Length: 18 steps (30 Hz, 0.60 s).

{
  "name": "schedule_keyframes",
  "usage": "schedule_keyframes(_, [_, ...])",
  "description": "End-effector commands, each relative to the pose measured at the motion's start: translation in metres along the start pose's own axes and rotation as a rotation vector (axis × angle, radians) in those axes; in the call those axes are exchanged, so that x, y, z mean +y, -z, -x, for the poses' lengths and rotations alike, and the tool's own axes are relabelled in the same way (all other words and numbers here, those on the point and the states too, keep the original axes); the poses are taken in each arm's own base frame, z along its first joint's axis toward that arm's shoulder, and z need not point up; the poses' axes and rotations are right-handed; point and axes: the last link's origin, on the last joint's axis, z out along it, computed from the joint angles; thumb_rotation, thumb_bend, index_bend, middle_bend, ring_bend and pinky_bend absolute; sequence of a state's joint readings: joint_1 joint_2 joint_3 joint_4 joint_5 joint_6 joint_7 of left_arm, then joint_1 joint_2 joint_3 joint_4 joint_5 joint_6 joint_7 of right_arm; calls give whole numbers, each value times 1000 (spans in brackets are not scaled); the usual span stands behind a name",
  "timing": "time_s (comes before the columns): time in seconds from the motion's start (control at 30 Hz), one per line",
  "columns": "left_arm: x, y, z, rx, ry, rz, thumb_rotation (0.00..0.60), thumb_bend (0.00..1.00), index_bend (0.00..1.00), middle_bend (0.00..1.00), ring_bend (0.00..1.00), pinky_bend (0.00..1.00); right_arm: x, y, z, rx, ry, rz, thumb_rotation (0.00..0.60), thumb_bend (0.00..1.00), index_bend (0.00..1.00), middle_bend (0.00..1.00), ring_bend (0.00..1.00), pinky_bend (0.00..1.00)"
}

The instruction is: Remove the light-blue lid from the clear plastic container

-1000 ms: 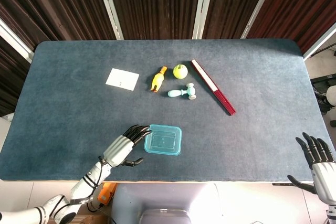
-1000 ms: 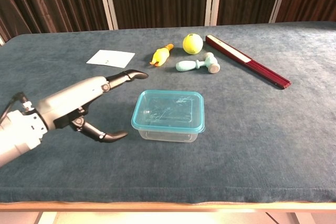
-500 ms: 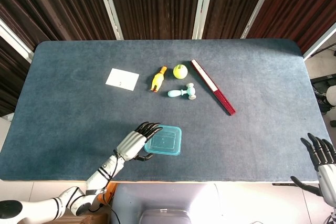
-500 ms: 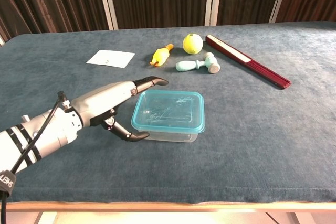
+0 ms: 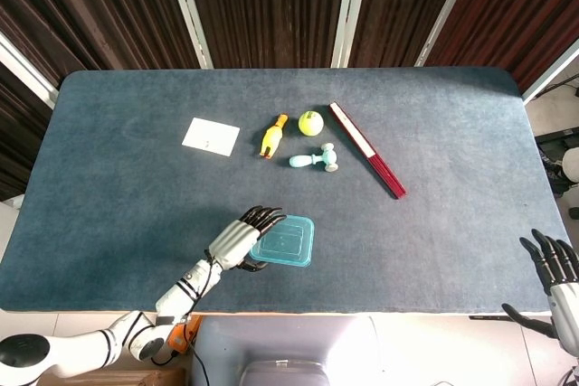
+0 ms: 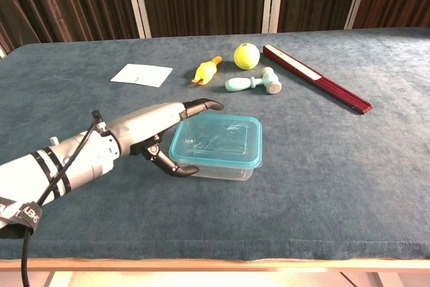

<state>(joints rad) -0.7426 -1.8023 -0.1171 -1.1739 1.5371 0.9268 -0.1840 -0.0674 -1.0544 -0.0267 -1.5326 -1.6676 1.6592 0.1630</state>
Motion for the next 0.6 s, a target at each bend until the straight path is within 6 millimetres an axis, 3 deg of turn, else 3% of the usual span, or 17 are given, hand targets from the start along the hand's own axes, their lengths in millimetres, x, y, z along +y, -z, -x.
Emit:
schedule_keyframes(0.03, [0,-2,0,-8,-11,0,600,258,0,0,0,0,0,0,0,-1,1,-1,600,60,0,0,0,0])
schedule_keyframes(0.4, [-1,-12,4,-43,-41,-18,600,263,0,0,0,0,-3,-2,3,-17,6,-12,600,60,0,0,0,0])
schedule_keyframes(0.5, [-1,-12,4,-40,-43,-20,600,264,0,84,10,22,-5,-3,4,-20,7,-18,600,60,0,0,0,0])
schedule_keyframes(0.6, [1,-12,3,-35,-46,-18,600,266,0,266,117,144,-6,-4,5,-23,8,-25,600,60,0,0,0,0])
